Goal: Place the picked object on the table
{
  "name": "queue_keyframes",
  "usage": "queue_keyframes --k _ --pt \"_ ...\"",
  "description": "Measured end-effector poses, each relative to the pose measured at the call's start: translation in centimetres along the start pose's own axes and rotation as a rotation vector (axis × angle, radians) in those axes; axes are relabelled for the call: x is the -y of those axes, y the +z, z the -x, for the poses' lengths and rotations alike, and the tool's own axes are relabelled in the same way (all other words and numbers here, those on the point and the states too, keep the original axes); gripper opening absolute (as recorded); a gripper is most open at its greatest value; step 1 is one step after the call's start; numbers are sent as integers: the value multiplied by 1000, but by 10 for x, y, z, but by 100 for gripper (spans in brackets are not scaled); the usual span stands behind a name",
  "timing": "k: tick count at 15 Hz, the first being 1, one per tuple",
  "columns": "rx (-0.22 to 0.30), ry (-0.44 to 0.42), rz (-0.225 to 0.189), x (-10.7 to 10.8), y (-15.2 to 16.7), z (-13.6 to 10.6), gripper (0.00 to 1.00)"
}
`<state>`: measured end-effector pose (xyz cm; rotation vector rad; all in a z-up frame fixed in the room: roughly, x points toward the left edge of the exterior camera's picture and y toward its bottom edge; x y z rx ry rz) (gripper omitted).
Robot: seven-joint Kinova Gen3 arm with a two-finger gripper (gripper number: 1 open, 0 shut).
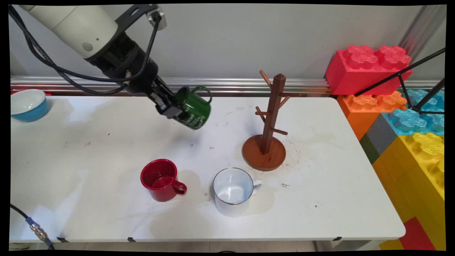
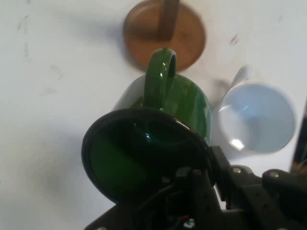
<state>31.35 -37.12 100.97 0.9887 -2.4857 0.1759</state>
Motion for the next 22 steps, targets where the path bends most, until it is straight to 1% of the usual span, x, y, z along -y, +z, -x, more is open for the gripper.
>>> queue_keyframes --k 6,9,11,15,19,22 --pt "87 96 -77 21 11 4 0" --pt "138 150 -121 27 30 2 0" --pt "162 175 -138 28 43 -1 0" --pt "218 221 -157 28 74 -7 0" --pt "290 274 -151 28 119 -16 0" --pt "332 285 -145 28 144 -19 0"
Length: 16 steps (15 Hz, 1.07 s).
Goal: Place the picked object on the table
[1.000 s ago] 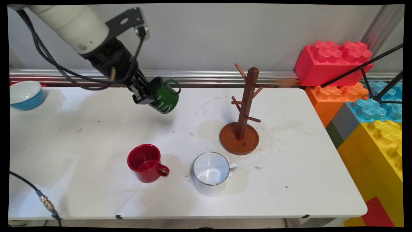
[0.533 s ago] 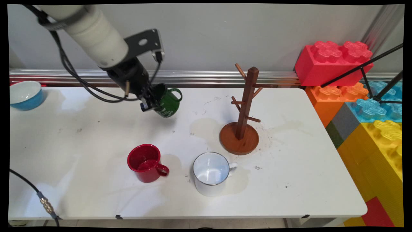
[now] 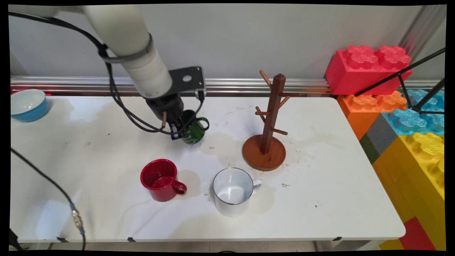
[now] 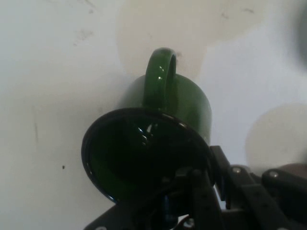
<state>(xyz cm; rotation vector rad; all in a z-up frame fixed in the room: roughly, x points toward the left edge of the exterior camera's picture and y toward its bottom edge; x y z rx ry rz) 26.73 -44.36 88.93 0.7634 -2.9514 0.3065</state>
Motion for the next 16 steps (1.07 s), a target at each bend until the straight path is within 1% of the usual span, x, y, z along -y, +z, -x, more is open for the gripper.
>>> queue_keyframes --k 7,11,16 --pt "68 1 15 -4 37 -16 0" --pt "97 -8 18 -5 52 -24 0" --pt "120 -17 19 -8 63 -29 0"
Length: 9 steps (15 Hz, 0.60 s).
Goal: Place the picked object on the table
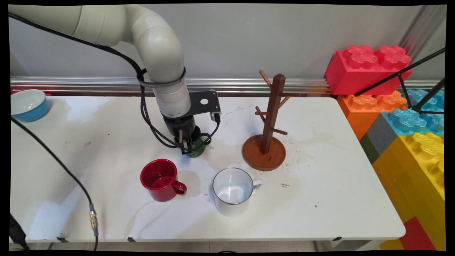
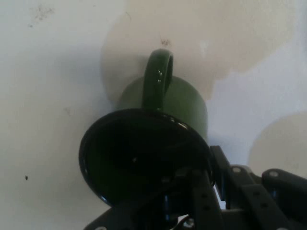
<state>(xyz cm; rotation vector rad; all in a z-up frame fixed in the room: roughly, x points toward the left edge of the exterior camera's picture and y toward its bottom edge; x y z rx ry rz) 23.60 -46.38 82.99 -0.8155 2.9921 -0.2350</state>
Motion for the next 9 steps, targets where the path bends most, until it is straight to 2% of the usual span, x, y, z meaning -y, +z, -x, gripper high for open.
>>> queue_keyframes --k 5,9 --pt "11 -16 2 -2 5 -3 0" --pt "0 -42 13 -3 6 -5 0"
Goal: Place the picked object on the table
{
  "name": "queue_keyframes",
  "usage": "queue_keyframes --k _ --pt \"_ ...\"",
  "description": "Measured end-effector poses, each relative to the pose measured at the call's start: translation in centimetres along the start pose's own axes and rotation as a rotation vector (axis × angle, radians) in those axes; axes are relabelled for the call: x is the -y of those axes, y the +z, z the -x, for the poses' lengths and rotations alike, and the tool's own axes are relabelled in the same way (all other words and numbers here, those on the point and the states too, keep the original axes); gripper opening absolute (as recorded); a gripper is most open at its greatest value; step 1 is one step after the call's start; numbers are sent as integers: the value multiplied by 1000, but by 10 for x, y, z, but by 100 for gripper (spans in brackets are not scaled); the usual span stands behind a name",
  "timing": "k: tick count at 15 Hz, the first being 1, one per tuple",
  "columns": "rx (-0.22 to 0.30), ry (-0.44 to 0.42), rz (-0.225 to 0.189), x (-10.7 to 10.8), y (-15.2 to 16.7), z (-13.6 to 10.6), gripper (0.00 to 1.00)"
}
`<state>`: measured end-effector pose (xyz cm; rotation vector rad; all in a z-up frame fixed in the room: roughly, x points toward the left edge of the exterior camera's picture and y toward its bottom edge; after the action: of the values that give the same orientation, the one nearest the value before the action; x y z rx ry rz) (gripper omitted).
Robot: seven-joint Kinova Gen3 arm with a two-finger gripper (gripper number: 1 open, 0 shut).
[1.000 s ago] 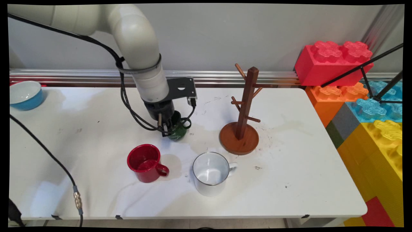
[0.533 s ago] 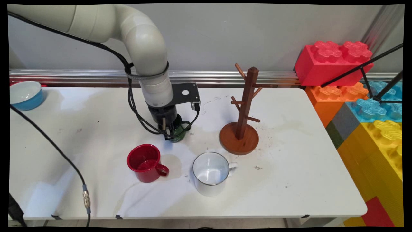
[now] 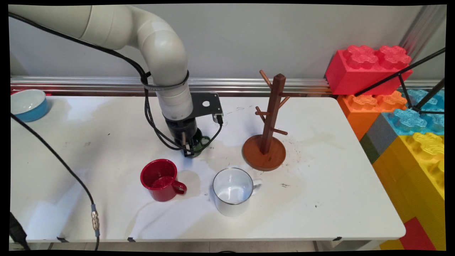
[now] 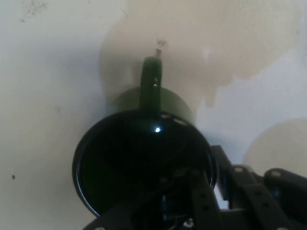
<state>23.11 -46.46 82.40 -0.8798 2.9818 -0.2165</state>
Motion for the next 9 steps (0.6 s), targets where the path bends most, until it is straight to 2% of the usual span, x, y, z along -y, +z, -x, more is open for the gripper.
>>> queue_keyframes --k 1,9 --pt "-9 -6 5 0 -1 -1 100" --pt "-72 -16 26 1 -19 -4 100"
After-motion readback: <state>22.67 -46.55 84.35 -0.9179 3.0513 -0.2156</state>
